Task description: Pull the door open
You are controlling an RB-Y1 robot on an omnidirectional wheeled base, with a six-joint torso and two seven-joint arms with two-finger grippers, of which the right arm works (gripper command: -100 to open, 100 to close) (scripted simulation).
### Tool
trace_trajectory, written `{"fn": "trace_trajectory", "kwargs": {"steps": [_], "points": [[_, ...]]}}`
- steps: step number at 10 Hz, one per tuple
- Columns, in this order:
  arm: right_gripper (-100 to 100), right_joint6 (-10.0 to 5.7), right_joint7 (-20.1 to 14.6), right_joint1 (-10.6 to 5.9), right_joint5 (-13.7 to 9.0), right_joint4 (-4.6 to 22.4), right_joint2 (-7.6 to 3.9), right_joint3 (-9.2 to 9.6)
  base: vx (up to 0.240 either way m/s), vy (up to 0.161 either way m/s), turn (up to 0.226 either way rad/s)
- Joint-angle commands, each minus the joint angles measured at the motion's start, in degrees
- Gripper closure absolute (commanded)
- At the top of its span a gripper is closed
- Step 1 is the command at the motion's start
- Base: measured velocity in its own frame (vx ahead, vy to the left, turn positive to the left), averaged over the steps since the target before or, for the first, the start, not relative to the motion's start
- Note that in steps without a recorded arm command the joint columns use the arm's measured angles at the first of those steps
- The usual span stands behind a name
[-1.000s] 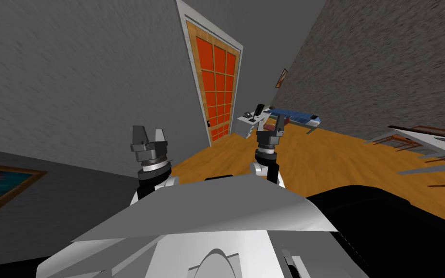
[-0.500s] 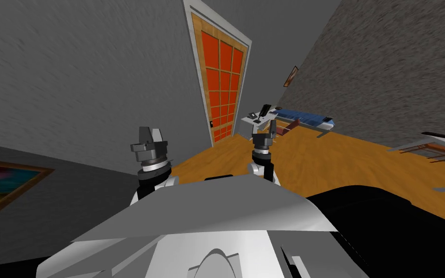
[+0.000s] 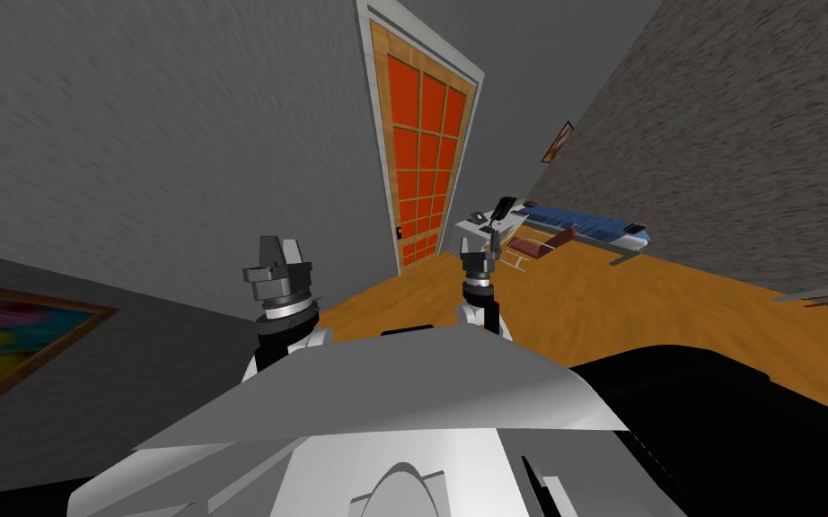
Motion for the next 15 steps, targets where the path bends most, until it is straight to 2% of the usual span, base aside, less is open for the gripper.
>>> {"fn": "trace_trajectory", "kwargs": {"steps": [1,15], "points": [[-100,-0.69,-1.6,-0.24,-0.9,1.7,-0.54,0.60,0.105,0.002,0.095],[-100,-5.24,-16.9,-3.45,-10.1,17.7,-5.20,7.03,0.096,-0.003,0.104]]}}
